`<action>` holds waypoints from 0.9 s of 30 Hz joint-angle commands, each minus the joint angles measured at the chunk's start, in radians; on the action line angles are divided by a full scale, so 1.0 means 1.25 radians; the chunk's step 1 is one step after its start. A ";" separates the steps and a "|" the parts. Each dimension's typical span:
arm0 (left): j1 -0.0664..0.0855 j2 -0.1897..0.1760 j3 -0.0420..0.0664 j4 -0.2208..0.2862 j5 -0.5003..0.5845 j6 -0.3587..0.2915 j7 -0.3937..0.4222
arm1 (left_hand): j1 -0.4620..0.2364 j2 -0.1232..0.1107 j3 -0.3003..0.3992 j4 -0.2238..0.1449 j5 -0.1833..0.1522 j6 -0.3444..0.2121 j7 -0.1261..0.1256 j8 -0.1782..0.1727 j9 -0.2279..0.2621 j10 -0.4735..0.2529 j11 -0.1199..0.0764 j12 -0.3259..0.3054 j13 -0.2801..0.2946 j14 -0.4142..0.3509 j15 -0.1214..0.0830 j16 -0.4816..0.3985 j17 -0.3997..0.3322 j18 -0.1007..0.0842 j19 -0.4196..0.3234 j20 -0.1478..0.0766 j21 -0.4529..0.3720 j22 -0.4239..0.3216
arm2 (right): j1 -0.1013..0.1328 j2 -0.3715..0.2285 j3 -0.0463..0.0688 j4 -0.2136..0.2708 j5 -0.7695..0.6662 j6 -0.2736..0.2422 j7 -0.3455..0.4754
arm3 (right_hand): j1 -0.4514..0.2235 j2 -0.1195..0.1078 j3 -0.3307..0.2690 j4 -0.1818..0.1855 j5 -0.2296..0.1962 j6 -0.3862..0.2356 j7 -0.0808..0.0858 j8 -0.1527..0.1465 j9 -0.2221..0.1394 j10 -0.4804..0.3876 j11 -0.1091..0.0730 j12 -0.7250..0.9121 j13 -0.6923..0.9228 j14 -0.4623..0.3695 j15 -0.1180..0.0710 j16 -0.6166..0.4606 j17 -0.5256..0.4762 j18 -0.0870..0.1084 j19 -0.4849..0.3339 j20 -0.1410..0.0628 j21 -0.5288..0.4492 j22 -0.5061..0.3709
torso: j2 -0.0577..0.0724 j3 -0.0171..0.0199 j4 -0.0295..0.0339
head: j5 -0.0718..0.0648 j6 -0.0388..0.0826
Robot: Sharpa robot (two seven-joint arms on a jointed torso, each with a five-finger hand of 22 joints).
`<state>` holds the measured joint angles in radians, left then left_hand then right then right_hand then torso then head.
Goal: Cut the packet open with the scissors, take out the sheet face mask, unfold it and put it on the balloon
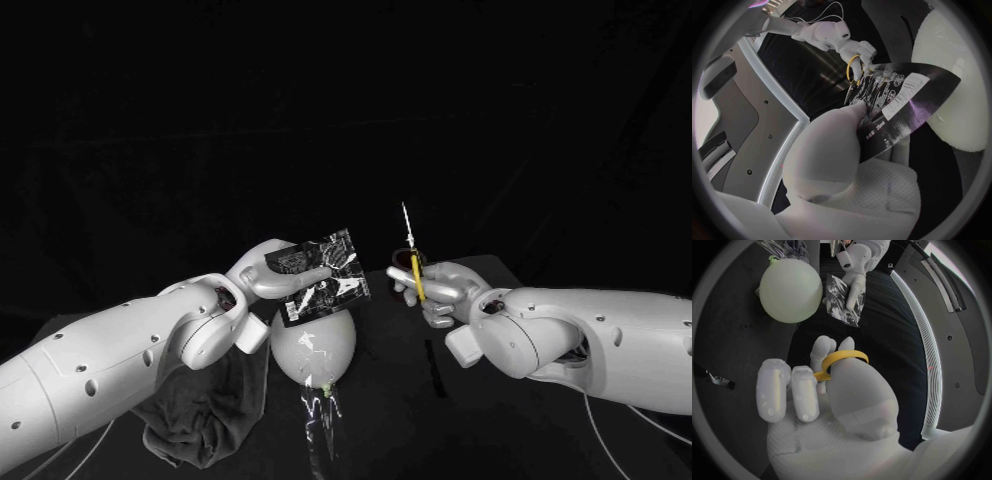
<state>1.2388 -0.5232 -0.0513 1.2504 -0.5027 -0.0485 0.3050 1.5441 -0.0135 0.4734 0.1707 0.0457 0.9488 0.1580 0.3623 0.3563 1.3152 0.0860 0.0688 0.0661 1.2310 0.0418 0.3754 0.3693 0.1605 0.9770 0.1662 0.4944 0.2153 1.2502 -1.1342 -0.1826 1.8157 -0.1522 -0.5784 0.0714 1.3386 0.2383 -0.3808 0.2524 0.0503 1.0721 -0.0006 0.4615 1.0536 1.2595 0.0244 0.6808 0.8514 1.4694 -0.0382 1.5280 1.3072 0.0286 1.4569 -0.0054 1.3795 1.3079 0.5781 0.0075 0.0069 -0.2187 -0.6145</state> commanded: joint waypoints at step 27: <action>-0.025 -0.283 -0.009 0.175 0.287 0.210 -0.009 | -0.011 -0.001 0.017 -0.023 0.003 0.000 0.000 -0.003 0.063 -0.006 0.005 -0.005 -0.001 -0.015 -0.001 0.000 0.005 0.012 -0.016 0.001 0.006 0.004 | -0.035 -0.032 -0.008 -0.060 -0.004 0.009 0.038 | 0.046 0.021 -0.015 -0.006 0.000 -0.010 0.008 -0.021 -0.006 0.145 -0.066 -0.076 -0.047 0.057 -0.060 -0.006 0.093 0.017 -0.005 0.003 -0.007 0.135 | -0.012 -0.0081 0.0164 | 0.099 -0.069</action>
<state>1.2090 -0.8678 -0.0618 1.4646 -0.1375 0.1124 0.3017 1.5271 -0.0149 0.4859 0.1581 0.0456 0.9481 0.1577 0.3557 0.3563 1.3114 0.0897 0.0689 0.0662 1.2199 0.0416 0.3753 0.3744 0.1701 0.9628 0.1692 0.4988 0.2197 1.2078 -1.1746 -0.1935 1.7433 -0.1476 -0.5792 0.1004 1.3650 0.2302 -0.3933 0.2453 0.0503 1.0631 0.0084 0.4409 1.0463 1.2703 0.0135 0.5912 0.7929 1.4705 -0.0385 1.5202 1.3081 0.0386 1.4567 -0.0052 1.3757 1.3081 0.5682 -0.0001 0.0222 -0.1175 -0.6862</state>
